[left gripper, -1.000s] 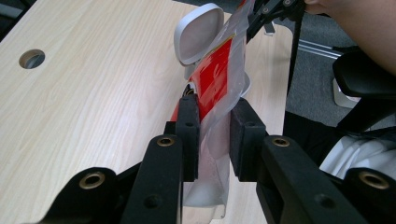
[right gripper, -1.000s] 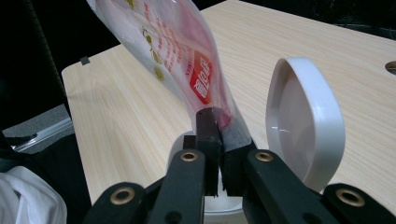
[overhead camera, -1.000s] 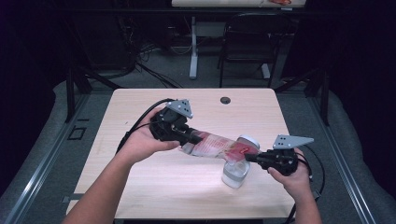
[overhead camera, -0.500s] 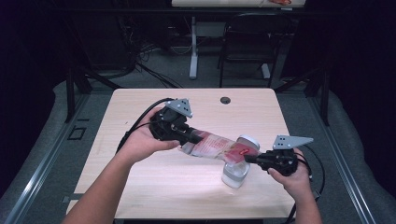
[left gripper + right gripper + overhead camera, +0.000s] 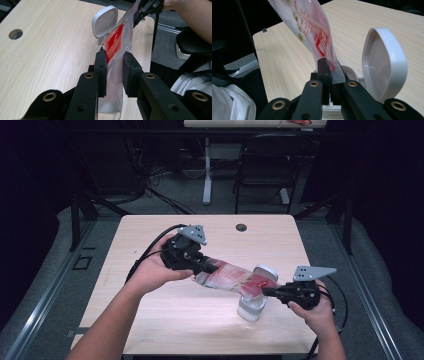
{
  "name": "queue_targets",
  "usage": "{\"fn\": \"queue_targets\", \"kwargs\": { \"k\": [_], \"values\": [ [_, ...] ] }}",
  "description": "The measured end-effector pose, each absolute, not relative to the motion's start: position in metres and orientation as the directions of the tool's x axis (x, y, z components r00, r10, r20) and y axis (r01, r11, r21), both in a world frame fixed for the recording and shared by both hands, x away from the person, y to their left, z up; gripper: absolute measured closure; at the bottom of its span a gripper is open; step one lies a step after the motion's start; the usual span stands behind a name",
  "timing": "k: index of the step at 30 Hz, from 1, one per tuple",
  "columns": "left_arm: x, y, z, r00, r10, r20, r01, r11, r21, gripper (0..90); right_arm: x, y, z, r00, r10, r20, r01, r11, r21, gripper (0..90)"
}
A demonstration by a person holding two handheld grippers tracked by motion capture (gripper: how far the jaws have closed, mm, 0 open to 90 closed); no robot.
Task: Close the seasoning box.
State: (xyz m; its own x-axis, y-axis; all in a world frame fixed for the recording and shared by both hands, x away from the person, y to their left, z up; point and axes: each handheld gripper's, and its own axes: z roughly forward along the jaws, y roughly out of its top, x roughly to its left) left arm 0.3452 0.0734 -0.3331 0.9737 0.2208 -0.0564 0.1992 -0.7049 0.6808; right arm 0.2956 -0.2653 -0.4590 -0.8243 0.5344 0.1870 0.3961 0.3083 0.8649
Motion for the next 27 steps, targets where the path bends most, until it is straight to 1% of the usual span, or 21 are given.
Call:
{"fn": "queue_targets", "kwargs": {
  "k": [27],
  "values": [
    [0.3454,0.0702,-0.3321,0.977,0.210,-0.049,0.187,-0.708,0.681,76.5,0.2912,-0.2680,-0.4576,-0.819,0.544,0.183,0.395,0.304,0.867,89.1]
  ]
}}
